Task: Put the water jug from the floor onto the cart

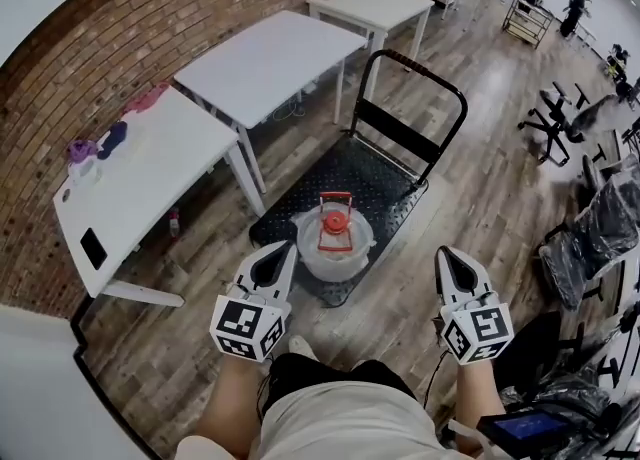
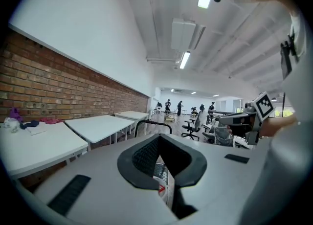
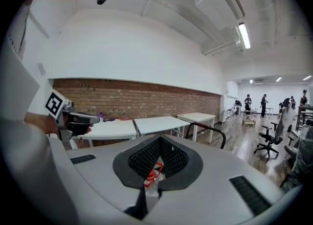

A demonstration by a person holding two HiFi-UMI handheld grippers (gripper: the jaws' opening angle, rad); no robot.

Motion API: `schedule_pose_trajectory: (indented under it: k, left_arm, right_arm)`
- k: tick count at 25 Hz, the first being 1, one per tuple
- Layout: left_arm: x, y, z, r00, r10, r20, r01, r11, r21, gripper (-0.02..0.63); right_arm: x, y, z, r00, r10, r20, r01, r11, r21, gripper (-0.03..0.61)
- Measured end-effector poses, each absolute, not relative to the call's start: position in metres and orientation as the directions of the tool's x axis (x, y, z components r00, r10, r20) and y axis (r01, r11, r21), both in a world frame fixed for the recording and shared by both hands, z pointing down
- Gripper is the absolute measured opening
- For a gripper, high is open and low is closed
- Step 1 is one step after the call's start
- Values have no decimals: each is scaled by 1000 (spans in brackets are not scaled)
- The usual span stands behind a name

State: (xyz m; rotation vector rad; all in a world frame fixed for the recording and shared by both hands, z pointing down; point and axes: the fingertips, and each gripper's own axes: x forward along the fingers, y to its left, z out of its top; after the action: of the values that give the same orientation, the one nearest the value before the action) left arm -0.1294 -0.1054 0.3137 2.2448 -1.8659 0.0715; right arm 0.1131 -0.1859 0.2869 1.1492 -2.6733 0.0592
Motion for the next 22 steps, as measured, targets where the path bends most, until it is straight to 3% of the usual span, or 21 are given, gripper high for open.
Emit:
schedule_pose_trajectory:
  k: [10, 22]
  left_arm:
    - [-64, -54, 282, 114, -977, 182, -990, -97, 99, 0]
    - [-53, -29, 262, 80, -985, 156, -994, -68, 80, 0]
  right_arm:
    - [162, -158, 272, -748, -632, 202, -645, 764, 3, 2]
    - [162, -135, 258, -793, -581, 185, -587, 809, 24, 2]
